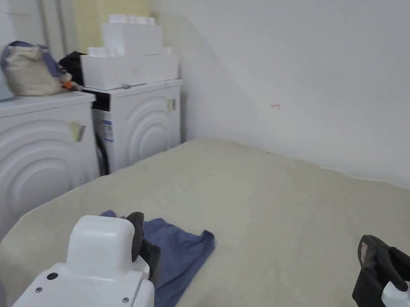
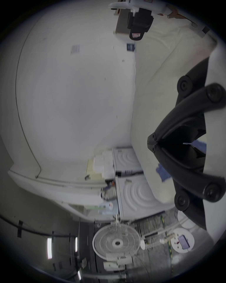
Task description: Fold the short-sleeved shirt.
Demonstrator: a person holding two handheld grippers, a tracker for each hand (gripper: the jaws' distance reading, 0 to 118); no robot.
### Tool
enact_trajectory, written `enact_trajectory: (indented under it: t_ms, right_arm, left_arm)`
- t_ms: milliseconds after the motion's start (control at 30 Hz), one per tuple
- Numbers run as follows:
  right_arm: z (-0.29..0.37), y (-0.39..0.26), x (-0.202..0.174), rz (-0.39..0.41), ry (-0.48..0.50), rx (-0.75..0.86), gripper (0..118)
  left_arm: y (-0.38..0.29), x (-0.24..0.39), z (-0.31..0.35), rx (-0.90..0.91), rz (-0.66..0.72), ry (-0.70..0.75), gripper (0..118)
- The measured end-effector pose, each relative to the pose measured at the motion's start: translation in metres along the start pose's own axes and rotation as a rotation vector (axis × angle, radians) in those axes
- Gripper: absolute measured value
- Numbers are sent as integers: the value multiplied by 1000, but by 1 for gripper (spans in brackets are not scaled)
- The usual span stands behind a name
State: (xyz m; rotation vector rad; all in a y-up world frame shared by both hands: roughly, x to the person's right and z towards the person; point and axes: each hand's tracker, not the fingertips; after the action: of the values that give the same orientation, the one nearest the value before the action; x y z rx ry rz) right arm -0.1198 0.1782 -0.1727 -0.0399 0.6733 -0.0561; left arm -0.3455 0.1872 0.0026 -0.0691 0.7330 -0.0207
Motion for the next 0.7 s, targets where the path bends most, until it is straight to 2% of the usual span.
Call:
enact_trajectory:
  t_ms: [67, 267, 500, 700]
  right_arm:
    - [-12, -3, -17, -1, 67, -17, 0]
    - [-39, -14, -47, 43, 134, -69, 0]
    - [-74, -31, -57, 34, 143, -148, 0]
    - [-120, -59, -63, 66, 125, -251, 0]
  left_arm:
    - [-1, -20, 1, -12, 11, 65, 0]
    - [-15, -49, -15, -64, 38, 123, 0]
    - [-44, -49, -67, -182, 21, 67, 0]
    - [-94, -45, -148, -341, 66, 0, 0]
